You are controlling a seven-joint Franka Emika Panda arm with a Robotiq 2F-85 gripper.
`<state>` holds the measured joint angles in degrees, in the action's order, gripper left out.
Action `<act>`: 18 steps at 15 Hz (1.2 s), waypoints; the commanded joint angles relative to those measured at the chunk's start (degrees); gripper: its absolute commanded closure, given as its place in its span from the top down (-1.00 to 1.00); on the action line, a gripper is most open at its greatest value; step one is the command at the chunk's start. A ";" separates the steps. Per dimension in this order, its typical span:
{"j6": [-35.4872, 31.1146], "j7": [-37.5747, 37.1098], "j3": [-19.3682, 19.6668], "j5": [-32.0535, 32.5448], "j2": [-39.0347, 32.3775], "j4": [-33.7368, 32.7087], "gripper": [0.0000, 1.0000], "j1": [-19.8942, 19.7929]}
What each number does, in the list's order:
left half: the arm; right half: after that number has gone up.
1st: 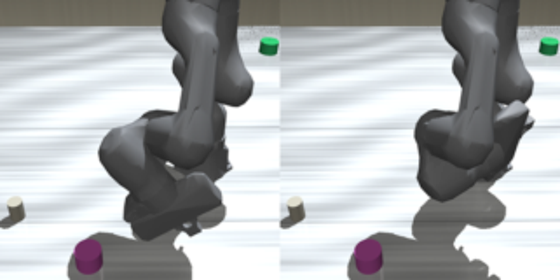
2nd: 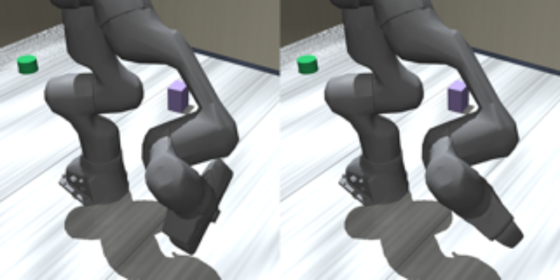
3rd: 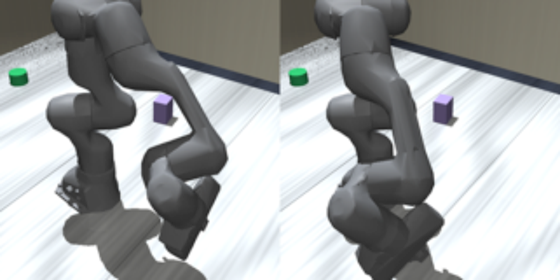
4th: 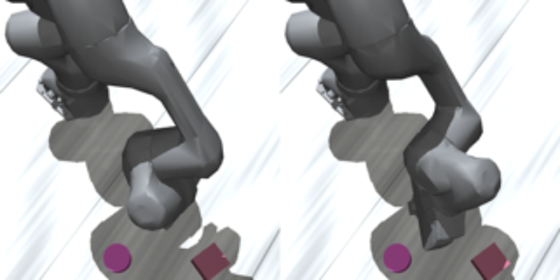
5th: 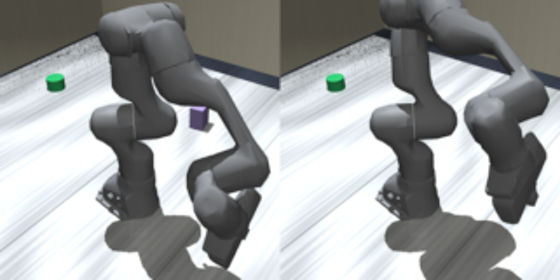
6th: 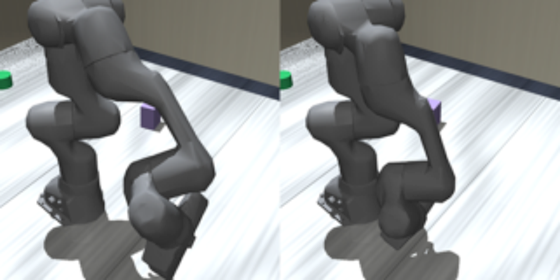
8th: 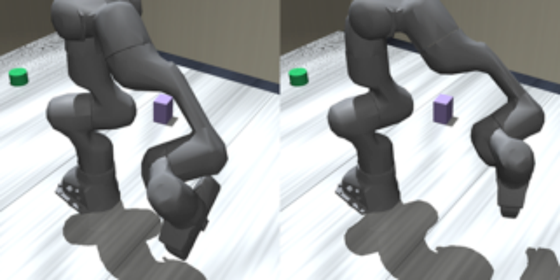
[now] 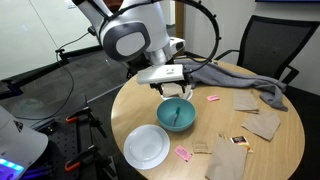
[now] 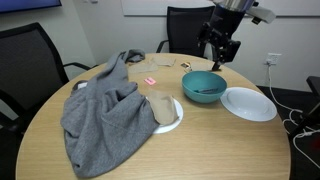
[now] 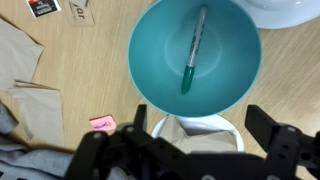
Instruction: Put the pen in the teal bowl
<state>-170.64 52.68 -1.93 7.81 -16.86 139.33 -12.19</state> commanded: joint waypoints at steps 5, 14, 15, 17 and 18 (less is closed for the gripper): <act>2.34 0.16 -0.65 -0.72 16.88 10.45 1.00 0.69; 4.75 -0.78 2.41 -1.21 21.61 12.39 1.00 4.83; 4.94 -0.82 2.44 -1.21 22.10 12.69 1.00 4.98; 4.99 -0.85 2.46 -1.19 22.42 12.97 1.00 5.08; 4.99 -0.85 2.46 -1.19 22.42 12.99 1.00 5.09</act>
<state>-165.68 52.83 -2.71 5.40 5.59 152.36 -10.20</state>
